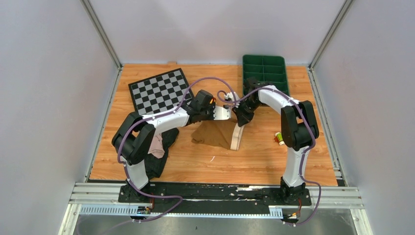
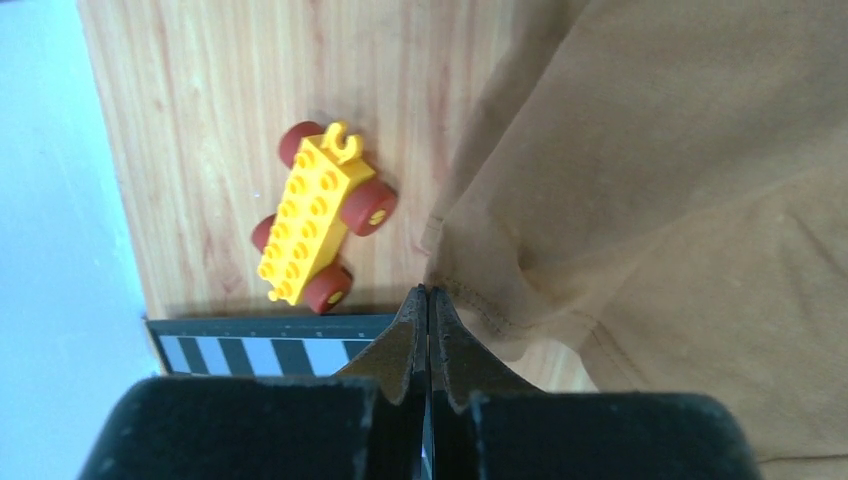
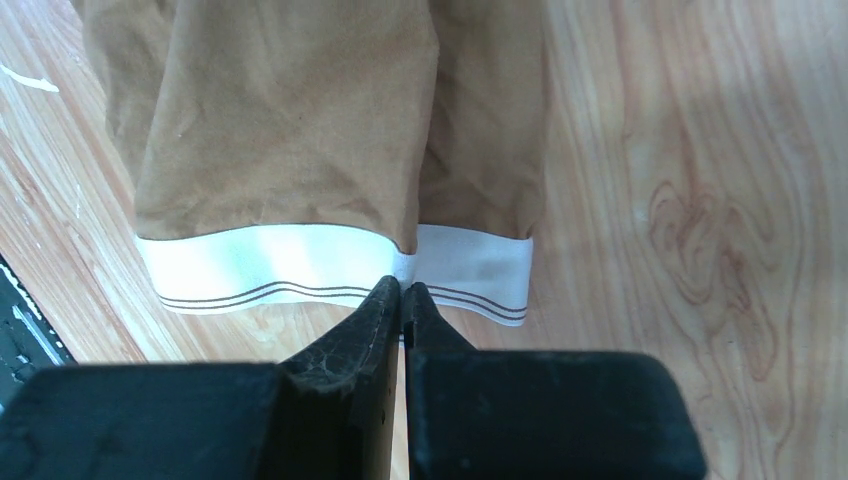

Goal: Roll the underwear
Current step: Fold the underwear at the center of the board.

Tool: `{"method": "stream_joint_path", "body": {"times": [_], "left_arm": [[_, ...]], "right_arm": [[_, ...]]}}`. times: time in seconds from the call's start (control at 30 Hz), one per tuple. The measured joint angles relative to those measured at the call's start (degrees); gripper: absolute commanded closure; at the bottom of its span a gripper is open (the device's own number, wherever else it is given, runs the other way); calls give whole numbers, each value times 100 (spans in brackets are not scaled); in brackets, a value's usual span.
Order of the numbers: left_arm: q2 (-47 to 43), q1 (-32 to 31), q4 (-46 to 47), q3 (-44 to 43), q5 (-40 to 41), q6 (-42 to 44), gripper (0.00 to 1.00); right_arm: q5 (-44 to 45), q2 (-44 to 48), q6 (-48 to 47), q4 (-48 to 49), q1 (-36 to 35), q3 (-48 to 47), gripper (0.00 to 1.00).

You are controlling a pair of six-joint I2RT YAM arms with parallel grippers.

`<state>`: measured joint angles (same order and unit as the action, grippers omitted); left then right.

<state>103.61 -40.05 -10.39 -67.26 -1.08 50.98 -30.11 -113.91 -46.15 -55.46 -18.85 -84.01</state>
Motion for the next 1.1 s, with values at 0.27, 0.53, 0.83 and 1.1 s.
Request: {"method": "stream_joint_path", "body": {"times": [0.27, 0.53, 0.83, 1.1], "left_arm": [[2, 144, 9, -365, 81, 227, 100], [319, 160, 50, -787, 181, 402, 100], [920, 186, 42, -1287, 264, 466, 100], [979, 184, 46, -1338, 264, 472, 100]], "right_arm": [[0, -2, 2, -157, 4, -444, 97], [20, -195, -4, -284, 146, -896, 97], [68, -501, 0, -299, 398, -957, 97], [63, -505, 7, -273, 411, -955, 97]]}}
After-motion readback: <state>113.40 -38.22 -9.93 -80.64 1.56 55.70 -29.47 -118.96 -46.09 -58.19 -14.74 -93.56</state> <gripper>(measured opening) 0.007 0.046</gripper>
